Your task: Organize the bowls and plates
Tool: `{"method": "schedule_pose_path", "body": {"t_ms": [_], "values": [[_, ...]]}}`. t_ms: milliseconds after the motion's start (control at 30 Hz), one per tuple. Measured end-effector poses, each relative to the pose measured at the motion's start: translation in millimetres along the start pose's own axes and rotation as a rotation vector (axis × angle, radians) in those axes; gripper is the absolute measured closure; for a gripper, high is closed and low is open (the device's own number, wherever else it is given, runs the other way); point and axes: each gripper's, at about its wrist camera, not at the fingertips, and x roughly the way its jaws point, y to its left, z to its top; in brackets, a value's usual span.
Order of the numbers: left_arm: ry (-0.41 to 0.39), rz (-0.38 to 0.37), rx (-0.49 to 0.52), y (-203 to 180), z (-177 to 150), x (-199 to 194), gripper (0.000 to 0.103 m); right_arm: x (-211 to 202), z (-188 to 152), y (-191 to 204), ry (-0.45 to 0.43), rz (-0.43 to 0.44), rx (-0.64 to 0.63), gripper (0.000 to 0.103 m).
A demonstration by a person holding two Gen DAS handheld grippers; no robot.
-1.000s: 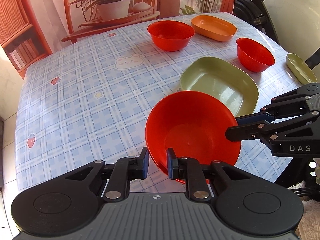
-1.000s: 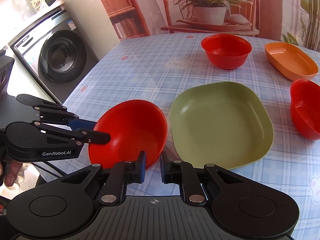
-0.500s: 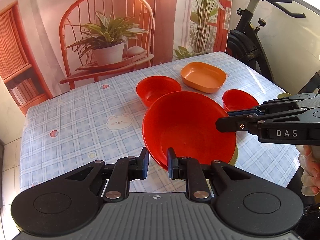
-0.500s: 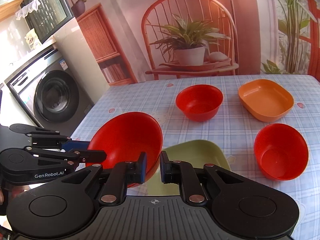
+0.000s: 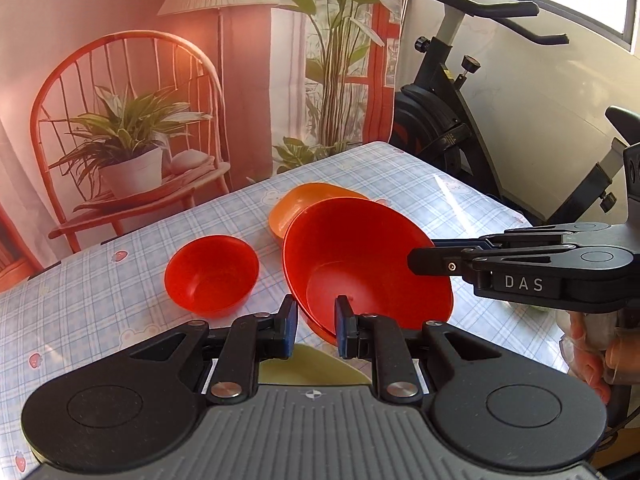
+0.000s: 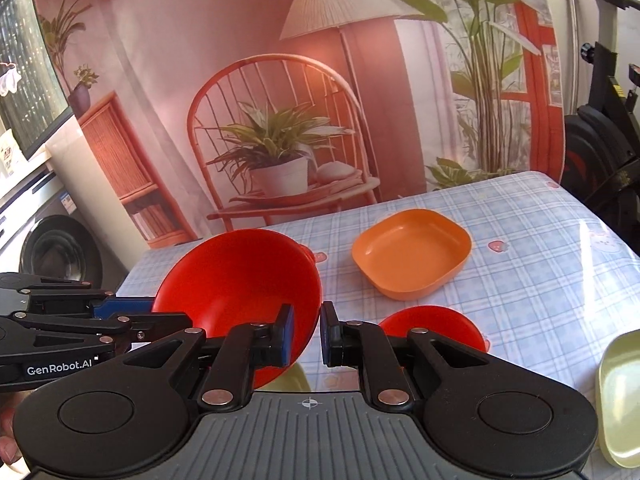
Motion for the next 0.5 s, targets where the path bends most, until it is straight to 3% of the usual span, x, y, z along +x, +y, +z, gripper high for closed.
{"method": "schedule_pose_path", "body": {"t_ms": [267,500], "values": [[0.046,-0.055,-0.013,-21.4,11.2,60.8,0.082,5.3,-9.5,-57.3,0.015,-0.089,0.07,0.09],[0.11,-0.051,0.014,-29.1,11.2,93.2,0.082,17.2,-21.8,-85.5,0.045,-0.105,0.123,0.09]]}}
